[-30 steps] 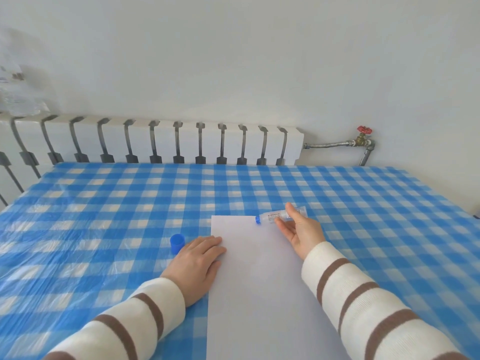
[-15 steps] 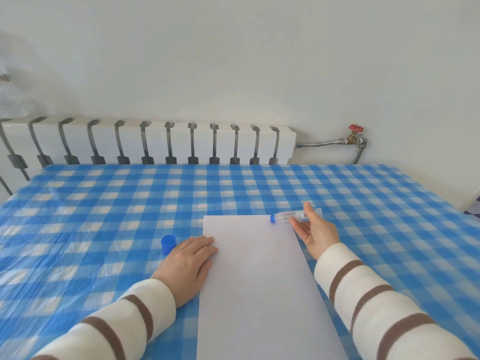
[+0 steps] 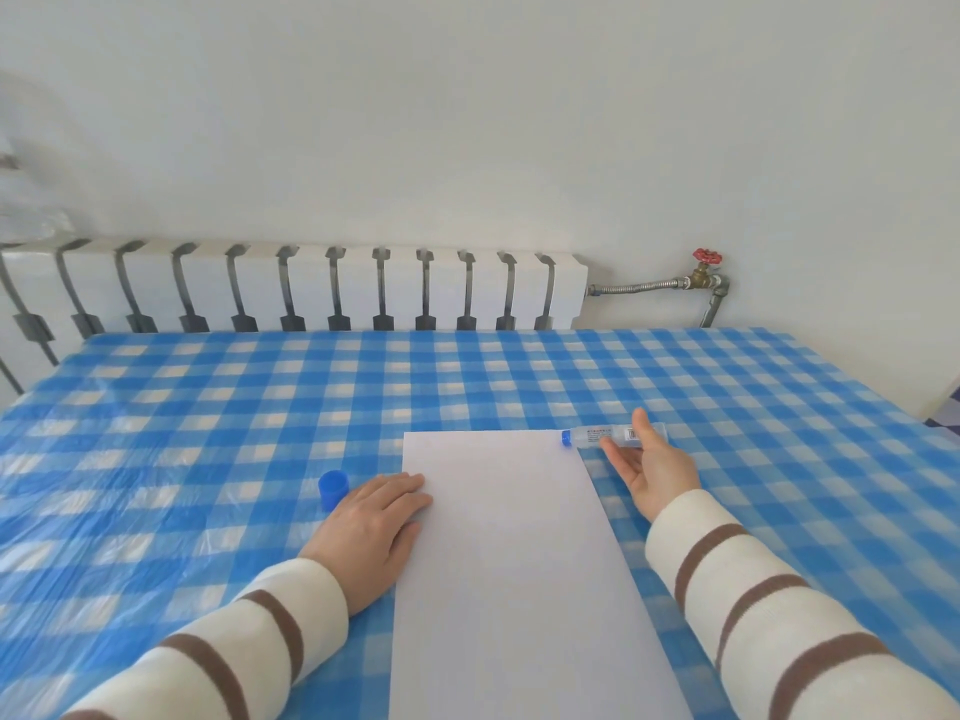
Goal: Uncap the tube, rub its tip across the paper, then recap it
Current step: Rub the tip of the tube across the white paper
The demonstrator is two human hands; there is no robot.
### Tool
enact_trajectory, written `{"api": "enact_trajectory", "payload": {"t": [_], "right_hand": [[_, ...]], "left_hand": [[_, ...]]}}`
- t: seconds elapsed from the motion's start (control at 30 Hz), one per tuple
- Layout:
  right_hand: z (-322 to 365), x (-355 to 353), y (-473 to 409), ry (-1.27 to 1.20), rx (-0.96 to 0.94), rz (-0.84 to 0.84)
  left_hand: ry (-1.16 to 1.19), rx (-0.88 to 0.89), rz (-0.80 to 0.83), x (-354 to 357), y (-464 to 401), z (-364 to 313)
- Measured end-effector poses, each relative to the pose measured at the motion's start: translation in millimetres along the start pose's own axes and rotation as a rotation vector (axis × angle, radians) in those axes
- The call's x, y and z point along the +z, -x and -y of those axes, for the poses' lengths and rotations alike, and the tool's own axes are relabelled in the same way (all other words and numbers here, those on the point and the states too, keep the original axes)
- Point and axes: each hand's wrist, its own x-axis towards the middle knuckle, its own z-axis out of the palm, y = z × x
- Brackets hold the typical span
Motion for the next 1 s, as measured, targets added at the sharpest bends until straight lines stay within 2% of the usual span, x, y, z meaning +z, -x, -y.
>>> {"api": "enact_trajectory", "payload": {"t": [0.3, 0.53, 0.67, 0.8, 1.0], "right_hand": [[-2.5, 3.7, 6.0, -0.272, 0.042, 0.067], [-25.7, 43.6, 31.5, -0.232, 0.088, 0.239], [-48.0, 65.9, 46.4, -0.1, 0.123, 0.329], [-63.9, 82.1, 55.8, -0.007, 0.145, 0.368], [-73.4, 91.3, 60.3, -0.017, 0.133, 0.381]], "left_hand": [[0.002, 0.032, -0.054, -0.4, 1.3, -1.3], [0.016, 0.037, -0.093, -3.9, 3.3, -2.4], [0.02, 0.044, -0.091, -5.1, 4.3, -2.2], [0.035, 0.036, -0.091, -4.9, 4.4, -1.9], [0.052, 0.041, -0.111, -6.1, 3.8, -3.1]]}}
